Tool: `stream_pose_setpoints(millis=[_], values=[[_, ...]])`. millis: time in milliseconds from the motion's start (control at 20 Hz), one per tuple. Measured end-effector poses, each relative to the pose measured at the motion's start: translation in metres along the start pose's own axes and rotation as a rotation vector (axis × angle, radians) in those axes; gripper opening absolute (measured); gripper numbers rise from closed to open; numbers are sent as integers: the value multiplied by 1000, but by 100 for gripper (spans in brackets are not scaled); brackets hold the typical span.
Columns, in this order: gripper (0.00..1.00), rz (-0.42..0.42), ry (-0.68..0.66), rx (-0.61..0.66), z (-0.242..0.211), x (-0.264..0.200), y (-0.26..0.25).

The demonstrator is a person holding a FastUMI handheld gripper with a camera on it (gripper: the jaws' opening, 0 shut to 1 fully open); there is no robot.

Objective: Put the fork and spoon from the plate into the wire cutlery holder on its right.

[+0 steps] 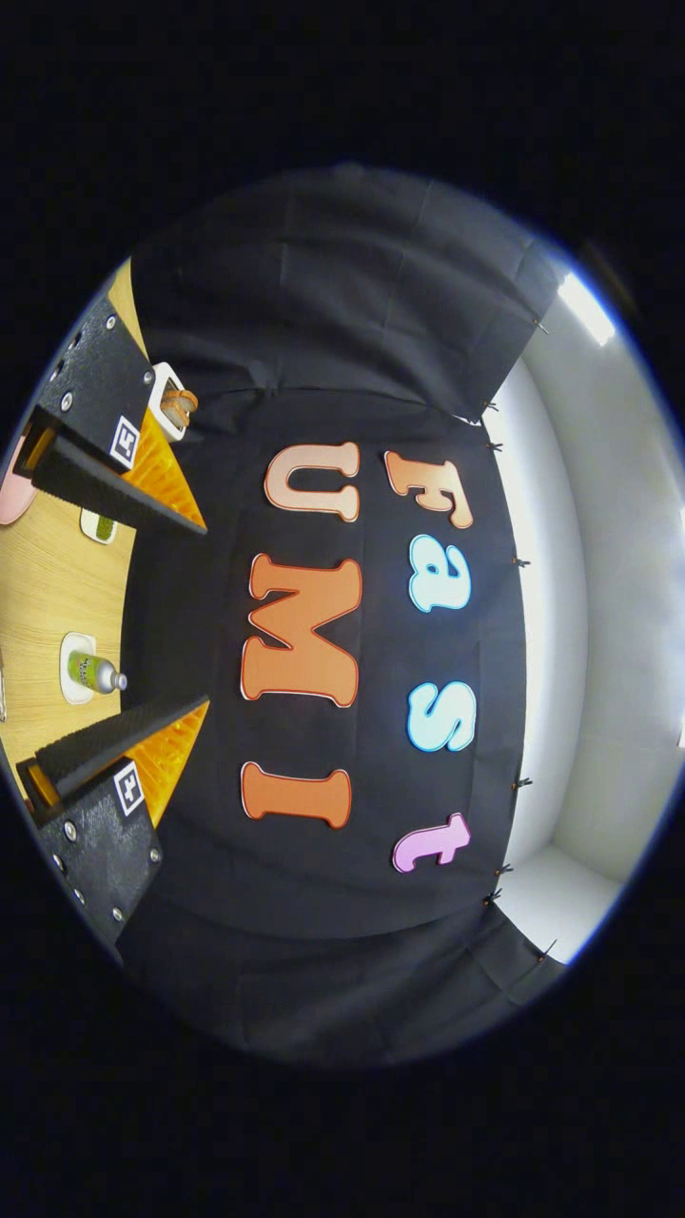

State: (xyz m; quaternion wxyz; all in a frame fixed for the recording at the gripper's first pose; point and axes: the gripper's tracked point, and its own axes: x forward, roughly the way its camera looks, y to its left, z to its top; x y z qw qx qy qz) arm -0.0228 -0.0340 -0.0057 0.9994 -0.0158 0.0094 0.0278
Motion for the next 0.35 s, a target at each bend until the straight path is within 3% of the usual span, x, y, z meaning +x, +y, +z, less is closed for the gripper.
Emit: stream_pose_setpoints(millis=[350], values=[[97,8,-6,12,4,-1,0]])
